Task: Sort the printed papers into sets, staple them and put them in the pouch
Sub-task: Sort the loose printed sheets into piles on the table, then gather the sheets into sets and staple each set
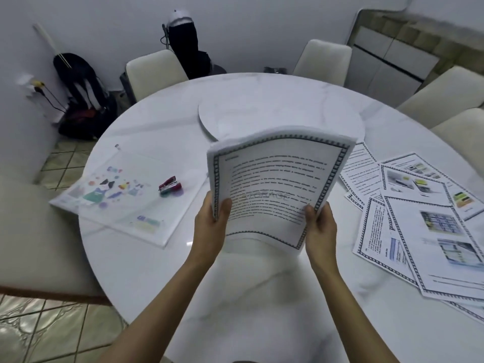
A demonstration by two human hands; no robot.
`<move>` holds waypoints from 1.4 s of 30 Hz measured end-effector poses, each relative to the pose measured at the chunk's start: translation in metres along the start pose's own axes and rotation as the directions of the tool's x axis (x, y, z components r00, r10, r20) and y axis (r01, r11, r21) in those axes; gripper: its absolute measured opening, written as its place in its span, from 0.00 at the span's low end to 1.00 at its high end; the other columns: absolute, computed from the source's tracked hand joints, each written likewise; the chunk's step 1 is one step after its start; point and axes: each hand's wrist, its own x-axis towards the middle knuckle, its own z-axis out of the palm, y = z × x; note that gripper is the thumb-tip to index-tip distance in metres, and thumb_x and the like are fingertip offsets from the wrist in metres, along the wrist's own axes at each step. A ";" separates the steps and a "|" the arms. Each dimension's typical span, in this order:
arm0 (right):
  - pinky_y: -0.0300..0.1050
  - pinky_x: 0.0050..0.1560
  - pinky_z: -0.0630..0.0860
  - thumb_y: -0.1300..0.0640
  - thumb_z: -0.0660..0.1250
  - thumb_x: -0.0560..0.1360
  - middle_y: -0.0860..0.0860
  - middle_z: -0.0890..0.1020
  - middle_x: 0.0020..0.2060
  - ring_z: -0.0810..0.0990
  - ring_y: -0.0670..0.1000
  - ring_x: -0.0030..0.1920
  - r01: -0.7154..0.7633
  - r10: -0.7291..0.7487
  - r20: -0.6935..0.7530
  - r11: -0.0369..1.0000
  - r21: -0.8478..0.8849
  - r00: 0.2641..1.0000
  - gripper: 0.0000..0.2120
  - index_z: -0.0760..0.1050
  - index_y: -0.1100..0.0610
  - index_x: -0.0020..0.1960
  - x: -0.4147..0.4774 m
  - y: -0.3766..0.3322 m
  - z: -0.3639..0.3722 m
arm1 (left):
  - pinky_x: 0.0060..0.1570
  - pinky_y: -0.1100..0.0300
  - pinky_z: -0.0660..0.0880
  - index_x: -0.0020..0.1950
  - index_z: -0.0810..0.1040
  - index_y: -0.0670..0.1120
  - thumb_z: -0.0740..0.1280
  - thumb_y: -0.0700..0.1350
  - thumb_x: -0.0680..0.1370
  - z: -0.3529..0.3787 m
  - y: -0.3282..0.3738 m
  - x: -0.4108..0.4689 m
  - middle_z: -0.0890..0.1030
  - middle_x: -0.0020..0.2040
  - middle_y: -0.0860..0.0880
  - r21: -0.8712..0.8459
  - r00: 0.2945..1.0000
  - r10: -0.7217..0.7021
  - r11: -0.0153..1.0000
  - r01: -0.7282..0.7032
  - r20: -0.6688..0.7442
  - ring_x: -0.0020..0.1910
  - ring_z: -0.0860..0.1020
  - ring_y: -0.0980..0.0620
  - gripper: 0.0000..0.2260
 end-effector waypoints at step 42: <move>0.32 0.52 0.64 0.63 0.58 0.79 0.55 0.77 0.54 0.76 0.51 0.54 -0.298 0.292 -0.090 0.821 -0.487 0.952 0.12 0.76 0.60 0.59 -0.025 0.069 -0.059 | 0.66 0.54 0.60 0.71 0.65 0.43 0.61 0.34 0.77 -0.017 -0.059 -0.045 0.71 0.68 0.44 0.522 0.986 -0.151 0.848 0.092 0.072 0.68 0.64 0.43 0.23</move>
